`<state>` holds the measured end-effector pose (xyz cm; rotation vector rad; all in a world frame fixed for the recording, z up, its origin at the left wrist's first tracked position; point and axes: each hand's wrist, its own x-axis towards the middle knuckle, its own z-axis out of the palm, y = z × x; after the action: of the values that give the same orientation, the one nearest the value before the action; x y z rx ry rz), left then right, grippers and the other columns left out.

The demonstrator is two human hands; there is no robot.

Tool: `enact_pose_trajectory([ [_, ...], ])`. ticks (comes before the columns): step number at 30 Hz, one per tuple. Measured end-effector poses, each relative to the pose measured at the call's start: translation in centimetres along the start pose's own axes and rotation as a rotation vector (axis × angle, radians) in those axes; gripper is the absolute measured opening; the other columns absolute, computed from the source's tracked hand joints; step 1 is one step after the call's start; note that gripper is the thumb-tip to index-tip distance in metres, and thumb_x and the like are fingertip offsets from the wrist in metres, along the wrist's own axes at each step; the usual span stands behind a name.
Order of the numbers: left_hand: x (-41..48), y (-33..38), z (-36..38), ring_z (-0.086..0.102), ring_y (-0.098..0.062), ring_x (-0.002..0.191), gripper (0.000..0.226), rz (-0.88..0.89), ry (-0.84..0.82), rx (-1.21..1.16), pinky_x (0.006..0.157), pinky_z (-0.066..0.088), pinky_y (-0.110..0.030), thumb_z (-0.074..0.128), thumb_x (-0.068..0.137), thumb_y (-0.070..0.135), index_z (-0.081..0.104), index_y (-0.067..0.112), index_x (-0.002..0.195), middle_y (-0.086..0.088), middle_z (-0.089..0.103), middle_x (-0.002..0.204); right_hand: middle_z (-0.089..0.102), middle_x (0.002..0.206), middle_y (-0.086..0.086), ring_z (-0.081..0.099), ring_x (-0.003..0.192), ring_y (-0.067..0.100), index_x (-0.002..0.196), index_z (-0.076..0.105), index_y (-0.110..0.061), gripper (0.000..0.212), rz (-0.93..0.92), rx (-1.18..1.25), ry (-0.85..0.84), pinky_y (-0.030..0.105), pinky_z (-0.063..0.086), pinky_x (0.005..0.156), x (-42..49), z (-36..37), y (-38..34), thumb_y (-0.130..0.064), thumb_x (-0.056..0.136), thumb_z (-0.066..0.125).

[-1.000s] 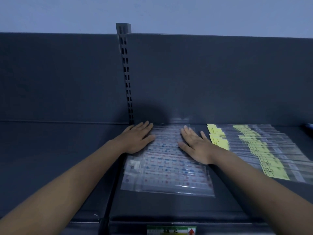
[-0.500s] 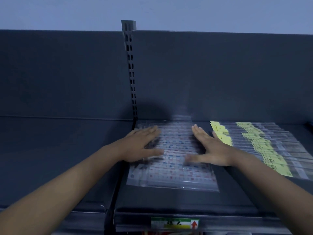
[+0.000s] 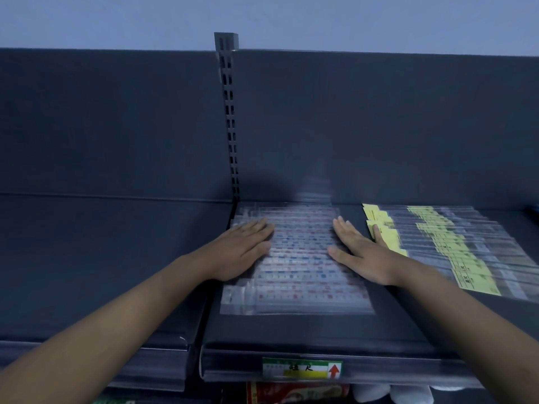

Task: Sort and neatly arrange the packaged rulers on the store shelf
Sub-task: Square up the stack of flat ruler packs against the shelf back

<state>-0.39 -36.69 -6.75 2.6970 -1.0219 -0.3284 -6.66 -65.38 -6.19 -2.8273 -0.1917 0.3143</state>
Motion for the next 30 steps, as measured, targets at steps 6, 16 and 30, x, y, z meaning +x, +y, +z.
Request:
enact_pose_trajectory([
  [6, 0.6, 0.1, -0.2, -0.012, -0.005, 0.146, 0.057, -0.028, -0.030, 0.058, 0.116, -0.009, -0.023, 0.011, 0.102, 0.048, -0.005, 0.028, 0.153, 0.006, -0.014, 0.160, -0.015, 0.158, -0.007, -0.014, 0.143, 0.002, 0.151, -0.010, -0.022, 0.061, 0.036, -0.042, 0.002, 0.039, -0.027, 0.108, 0.3, 0.5, -0.8, -0.048, 0.101, 0.013],
  [16, -1.1, 0.0, -1.4, -0.032, 0.004, 0.129, 0.136, -0.098, -0.255, 0.048, 0.109, -0.017, -0.028, 0.050, 0.048, 0.097, -0.026, 0.038, 0.146, 0.025, -0.040, 0.138, -0.020, 0.151, -0.018, -0.021, 0.137, -0.005, 0.149, -0.016, -0.027, 0.130, -0.087, -0.014, -0.050, 0.037, -0.017, 0.116, -1.9, 1.0, -1.3, -0.097, 0.054, 0.038],
  [30, 0.5, -0.9, -1.8, -0.005, -0.012, 0.148, 0.122, -0.292, 0.006, -0.119, 0.119, 0.001, -0.034, 0.020, 0.064, 0.095, -0.010, 0.018, 0.153, 0.003, -0.012, 0.161, -0.030, 0.148, -0.012, -0.027, 0.137, 0.000, 0.147, -0.021, -0.022, 0.115, -0.038, -0.092, 0.025, 0.041, -0.014, 0.117, -2.8, 2.0, -2.3, -0.094, 0.065, 0.013],
])
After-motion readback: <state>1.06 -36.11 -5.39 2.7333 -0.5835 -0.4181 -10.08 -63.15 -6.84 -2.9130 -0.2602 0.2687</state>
